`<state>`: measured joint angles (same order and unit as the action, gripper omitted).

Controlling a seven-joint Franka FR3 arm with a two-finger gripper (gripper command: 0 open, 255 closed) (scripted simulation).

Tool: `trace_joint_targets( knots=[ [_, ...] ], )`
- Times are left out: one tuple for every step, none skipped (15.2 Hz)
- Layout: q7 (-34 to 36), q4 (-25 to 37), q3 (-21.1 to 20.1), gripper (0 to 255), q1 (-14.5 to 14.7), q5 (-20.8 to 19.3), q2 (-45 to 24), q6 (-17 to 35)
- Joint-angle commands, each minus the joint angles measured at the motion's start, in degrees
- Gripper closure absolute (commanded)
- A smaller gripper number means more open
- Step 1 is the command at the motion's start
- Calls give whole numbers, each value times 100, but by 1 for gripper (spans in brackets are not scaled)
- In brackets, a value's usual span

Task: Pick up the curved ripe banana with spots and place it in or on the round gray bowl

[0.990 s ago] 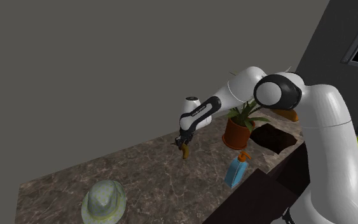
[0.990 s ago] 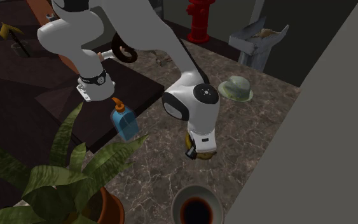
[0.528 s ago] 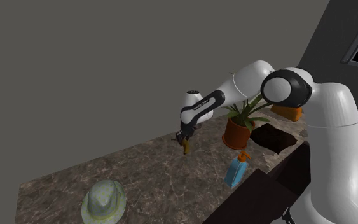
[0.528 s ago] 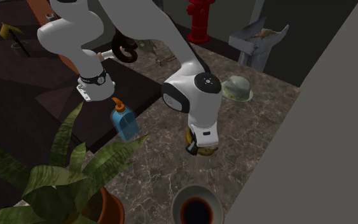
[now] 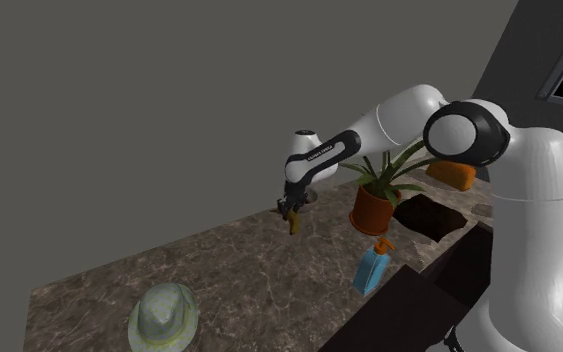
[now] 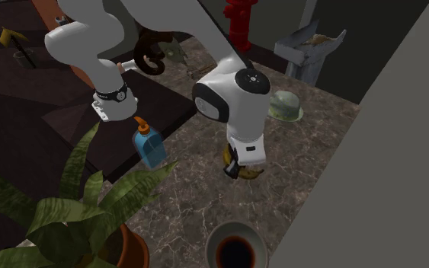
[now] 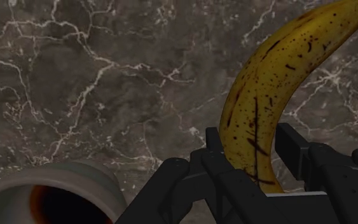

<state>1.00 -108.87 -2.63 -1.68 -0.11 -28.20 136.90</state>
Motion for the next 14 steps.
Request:
trace_joint_targets(
  knots=[
    [-13,-1,-1,255,-12,6,100,-101],
    [-13,7,-2,255,-13,8,151,-160],
    [-14,15,-4,255,-14,10,202,-218],
    [-14,22,-5,255,-15,12,254,-277],
    [-15,34,-6,255,-17,14,302,-337],
    [-15,46,-7,255,-18,16,350,-397],
    [-15,58,-9,255,-19,19,398,-457],
    [-16,72,-10,255,-20,21,445,-518],
    [-16,74,-10,255,-20,21,455,-530],
    [-122,250,17,255,-93,30,346,-599],
    [-226,433,44,255,-166,38,235,-672],
    [-328,625,68,255,-239,47,118,-749],
    [-427,826,92,255,-310,56,-3,-830],
    [-524,1036,115,255,-381,64,-130,-915]
  ],
)
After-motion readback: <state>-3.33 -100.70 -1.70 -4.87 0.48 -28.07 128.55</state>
